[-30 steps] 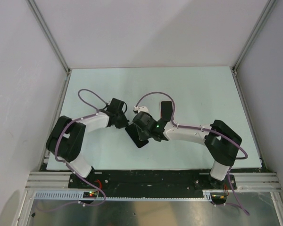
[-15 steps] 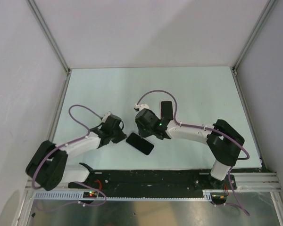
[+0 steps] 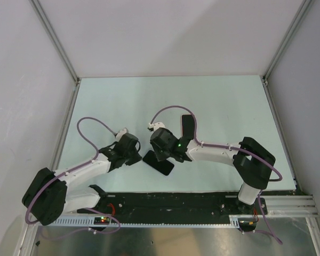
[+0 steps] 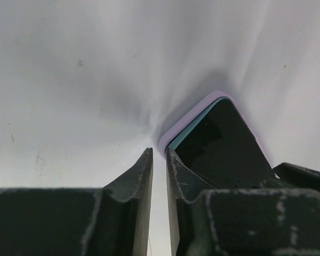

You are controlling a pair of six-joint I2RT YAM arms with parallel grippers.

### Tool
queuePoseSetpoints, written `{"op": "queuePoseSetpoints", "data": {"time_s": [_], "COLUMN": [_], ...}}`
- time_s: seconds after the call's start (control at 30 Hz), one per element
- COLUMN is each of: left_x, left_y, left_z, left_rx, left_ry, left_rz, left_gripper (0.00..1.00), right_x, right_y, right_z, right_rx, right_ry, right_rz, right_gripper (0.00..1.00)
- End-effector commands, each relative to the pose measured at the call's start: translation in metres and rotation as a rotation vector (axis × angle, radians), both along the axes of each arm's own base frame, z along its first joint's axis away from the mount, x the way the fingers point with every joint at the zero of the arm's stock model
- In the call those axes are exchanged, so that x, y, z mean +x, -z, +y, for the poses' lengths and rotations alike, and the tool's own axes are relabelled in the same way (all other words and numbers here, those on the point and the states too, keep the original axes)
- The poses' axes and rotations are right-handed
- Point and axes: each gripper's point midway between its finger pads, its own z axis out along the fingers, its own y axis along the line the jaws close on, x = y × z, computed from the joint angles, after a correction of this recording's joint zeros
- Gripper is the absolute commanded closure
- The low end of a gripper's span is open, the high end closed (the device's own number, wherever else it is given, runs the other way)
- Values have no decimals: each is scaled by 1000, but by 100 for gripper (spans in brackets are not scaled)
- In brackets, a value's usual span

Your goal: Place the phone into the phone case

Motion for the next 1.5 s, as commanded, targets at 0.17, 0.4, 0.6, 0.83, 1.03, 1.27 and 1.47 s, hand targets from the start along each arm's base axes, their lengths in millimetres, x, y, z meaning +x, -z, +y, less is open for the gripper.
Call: {"op": "queuePoseSetpoints", "data": {"time_s": [0.17, 0.4, 0.6, 0.83, 1.03, 1.27, 1.47], "left_x": [11, 11, 12, 16, 8, 0, 1], "left_y": [-17, -16, -9, -8, -8, -3, -8], "left_z": [-6, -13, -14, -18, -22, -19, -22], "left_rx": [102, 118, 141, 152, 130, 128, 112], "left_ry": [63, 96, 91, 102, 126, 131, 138], "left_rz": [-53, -45, -31, -28, -19, -4, -16], "left_gripper": [81, 82, 83, 86, 86, 82, 80], "right_x": [8, 7, 7, 7, 5, 3, 2], "right_y": [-6, -3, 0, 0, 3, 6, 7], "right_z": [-15, -23, -27, -30, -33, -34, -34], "right_rx": [8, 15, 16, 19, 19, 24, 23], "right_ry": [47, 64, 71, 78, 80, 80, 81], "right_rz": [-28, -21, -16, -15, -6, 6, 7], "right_gripper": [75, 75, 75, 75, 75, 75, 75]}}
